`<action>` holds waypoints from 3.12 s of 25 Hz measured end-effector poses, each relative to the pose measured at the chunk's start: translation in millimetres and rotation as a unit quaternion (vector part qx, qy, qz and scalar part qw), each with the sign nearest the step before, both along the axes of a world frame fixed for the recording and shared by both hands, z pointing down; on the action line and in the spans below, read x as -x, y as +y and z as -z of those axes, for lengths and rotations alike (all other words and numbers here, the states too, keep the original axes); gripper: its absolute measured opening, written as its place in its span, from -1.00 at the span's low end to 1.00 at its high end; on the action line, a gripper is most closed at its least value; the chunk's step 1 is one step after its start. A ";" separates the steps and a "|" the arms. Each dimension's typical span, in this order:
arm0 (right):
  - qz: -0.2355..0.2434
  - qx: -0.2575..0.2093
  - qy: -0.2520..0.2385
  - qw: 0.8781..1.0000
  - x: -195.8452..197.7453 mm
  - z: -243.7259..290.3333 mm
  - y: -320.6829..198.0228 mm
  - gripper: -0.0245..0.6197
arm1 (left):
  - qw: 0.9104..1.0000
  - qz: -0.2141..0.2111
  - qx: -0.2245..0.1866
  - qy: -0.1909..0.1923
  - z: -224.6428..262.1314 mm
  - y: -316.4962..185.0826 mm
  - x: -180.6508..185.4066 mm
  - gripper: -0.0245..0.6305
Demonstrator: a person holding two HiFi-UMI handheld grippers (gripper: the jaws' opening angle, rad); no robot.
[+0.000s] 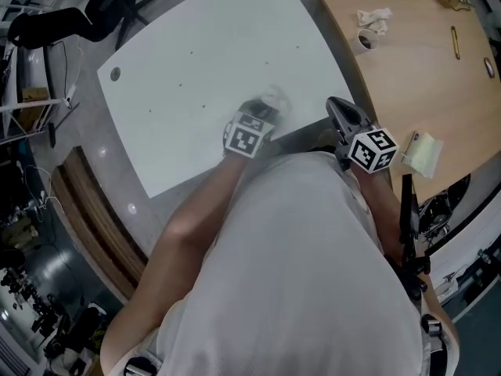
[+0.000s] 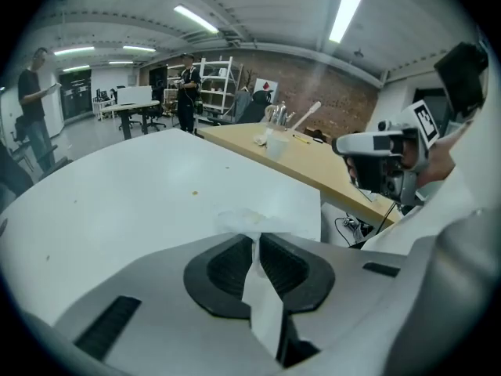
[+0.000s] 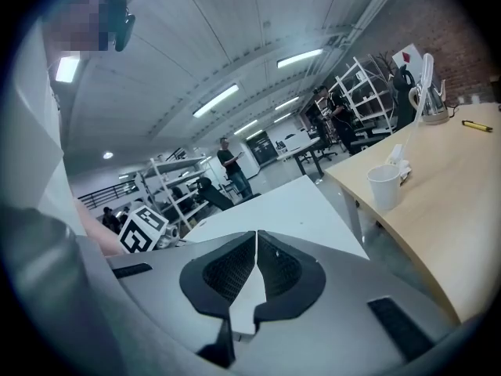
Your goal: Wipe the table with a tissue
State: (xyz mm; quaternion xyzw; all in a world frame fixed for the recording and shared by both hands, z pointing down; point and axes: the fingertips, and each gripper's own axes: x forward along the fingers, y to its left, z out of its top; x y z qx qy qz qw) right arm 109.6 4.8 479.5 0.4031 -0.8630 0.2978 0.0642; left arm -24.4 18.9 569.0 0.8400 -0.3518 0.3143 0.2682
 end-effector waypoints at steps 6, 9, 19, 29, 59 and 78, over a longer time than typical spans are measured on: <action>0.012 -0.001 0.000 1.000 26.7 -1.7 -0.7 -0.87 | 0.998 0.058 0.003 0.003 -3.7 12.0 60.7 -0.82; 0.025 0.002 0.000 1.000 36.2 -4.4 0.4 -0.87 | 0.997 0.079 0.007 -0.003 -5.6 8.4 77.2 -0.82; 0.047 0.002 -0.015 0.999 32.0 -3.6 -30.0 -0.87 | 0.993 0.102 0.008 -0.052 -11.0 -50.0 70.1 -0.82; 0.039 0.025 -0.050 0.998 -2.7 -9.3 -63.0 -0.87 | 0.988 0.112 0.033 -0.101 -32.4 -89.6 65.4 -0.82; -0.011 0.060 -0.069 0.996 -63.4 -31.5 -83.7 -0.87 | 0.992 -0.026 0.011 -0.120 -33.2 -161.6 -42.3 -0.82; -0.001 0.051 -0.083 0.995 -88.8 -26.5 -105.6 -0.87 | 0.998 -0.011 -0.054 0.017 28.9 -207.4 -108.3 -0.82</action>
